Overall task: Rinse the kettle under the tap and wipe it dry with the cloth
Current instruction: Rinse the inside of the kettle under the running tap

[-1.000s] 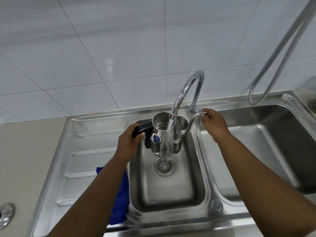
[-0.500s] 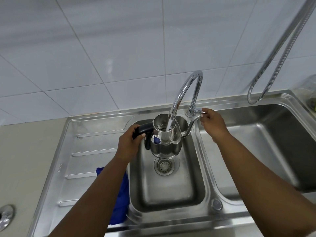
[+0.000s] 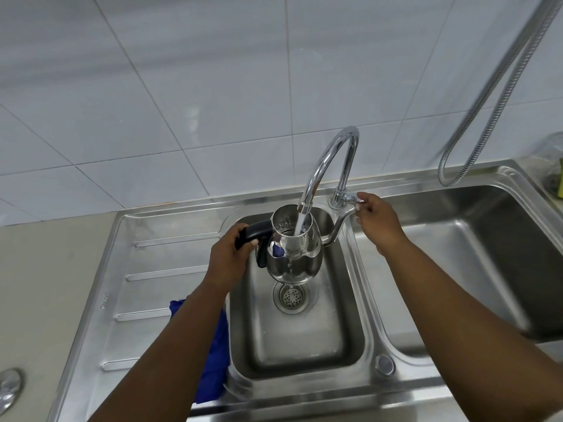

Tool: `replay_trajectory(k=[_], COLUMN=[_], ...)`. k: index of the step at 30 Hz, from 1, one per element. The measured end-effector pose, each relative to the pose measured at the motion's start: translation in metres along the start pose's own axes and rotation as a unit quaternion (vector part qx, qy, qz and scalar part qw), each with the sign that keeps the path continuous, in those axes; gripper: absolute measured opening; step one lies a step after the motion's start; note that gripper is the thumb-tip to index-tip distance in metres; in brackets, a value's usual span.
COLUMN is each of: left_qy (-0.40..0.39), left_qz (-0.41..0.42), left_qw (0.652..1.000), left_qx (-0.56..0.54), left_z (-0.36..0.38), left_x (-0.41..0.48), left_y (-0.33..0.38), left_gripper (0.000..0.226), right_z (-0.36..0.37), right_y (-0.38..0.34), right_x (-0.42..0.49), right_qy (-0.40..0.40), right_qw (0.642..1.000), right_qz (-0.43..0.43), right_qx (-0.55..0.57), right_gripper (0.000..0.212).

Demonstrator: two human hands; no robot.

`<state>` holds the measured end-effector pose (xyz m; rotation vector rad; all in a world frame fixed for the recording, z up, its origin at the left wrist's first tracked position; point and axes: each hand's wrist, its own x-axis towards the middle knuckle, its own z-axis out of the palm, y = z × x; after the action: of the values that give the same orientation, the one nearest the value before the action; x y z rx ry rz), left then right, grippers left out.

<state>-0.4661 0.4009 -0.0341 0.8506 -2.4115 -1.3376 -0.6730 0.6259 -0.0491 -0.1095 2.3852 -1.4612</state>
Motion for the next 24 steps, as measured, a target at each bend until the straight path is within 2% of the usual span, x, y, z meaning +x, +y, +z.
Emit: replay_trajectory(k=[7,16,20,24], left_qy=[-0.001,0.003,0.004,0.003], left_qz=[-0.002,-0.005,0.003,0.002], left_qw=[1.000,1.000,1.000,1.000], left_qx=[-0.004,0.009,0.006,0.001], left_z=[0.000,-0.001,-0.002,-0.002], left_x=[0.001,0.007,0.008,0.008], left_y=[0.001,-0.008,-0.010,-0.010], left_gripper=[0.028,0.027,0.029,0.029], right_z=[-0.001,-0.009,-0.018,-0.016], right_y=[-0.004,-0.017,-0.025,-0.023], right_x=[0.000,0.028,0.034,0.019], right_qy=[-0.001,-0.017,-0.041,-0.071], right_qw=[1.000,1.000,0.998,0.996], right_qz=[-0.004,-0.010,-0.019,-0.047], right_qx=[-0.001,0.007,-0.034,-0.030], right_gripper=[0.032,0.043,0.036,0.050])
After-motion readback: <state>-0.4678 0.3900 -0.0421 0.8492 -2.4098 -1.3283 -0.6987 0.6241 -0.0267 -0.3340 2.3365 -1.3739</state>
